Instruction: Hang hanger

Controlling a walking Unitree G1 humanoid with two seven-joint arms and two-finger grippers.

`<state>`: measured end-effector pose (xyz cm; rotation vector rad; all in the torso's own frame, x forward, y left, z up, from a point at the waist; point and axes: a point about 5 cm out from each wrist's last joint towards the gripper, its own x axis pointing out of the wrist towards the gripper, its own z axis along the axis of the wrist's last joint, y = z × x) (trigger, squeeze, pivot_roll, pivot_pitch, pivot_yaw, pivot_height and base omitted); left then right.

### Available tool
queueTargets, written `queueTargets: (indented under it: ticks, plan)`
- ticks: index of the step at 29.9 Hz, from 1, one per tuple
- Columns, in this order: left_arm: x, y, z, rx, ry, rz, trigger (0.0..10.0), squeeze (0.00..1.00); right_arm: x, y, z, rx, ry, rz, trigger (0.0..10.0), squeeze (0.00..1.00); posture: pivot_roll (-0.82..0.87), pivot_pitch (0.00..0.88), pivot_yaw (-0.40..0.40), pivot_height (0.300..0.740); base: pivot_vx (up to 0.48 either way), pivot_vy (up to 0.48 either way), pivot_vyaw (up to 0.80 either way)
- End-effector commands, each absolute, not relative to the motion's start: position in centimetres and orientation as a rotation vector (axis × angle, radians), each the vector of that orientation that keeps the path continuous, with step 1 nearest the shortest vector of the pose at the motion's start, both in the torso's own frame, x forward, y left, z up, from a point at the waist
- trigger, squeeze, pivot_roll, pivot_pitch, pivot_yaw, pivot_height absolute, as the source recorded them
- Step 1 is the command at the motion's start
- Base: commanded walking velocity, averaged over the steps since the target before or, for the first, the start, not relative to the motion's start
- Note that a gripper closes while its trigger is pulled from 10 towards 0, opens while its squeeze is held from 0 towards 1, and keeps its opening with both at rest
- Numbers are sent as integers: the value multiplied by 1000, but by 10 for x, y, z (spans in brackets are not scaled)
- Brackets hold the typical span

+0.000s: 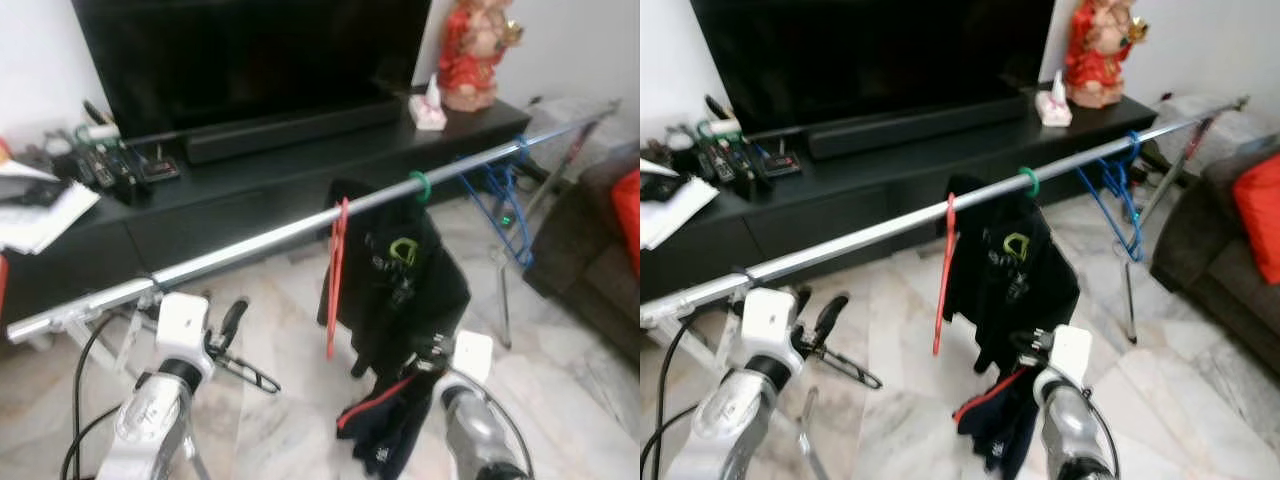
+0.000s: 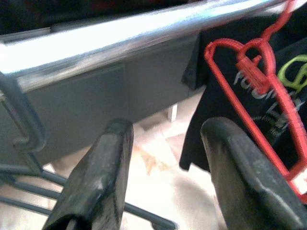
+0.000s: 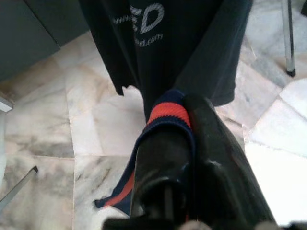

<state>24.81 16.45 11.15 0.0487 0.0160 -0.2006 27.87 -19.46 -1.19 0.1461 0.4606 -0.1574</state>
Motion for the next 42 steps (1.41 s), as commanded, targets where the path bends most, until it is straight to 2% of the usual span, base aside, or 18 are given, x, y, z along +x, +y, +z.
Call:
queueTargets:
  ticks: [1,17,42]
  plan:
    - [247,163,109,73,32,-213,10000,0,275,-194,-15,155,466,-166,10000,0,39,0,-20,740,0,-304,0]
    - [247,163,108,83,41,-203,10000,0,275,-193,-15,147,468,-159,10000,0,39,0,-20,740,0,-370,0]
    - [252,163,100,116,74,-163,10000,0,271,-193,-20,117,503,-119,10000,0,27,0,-24,740,0,0,0]
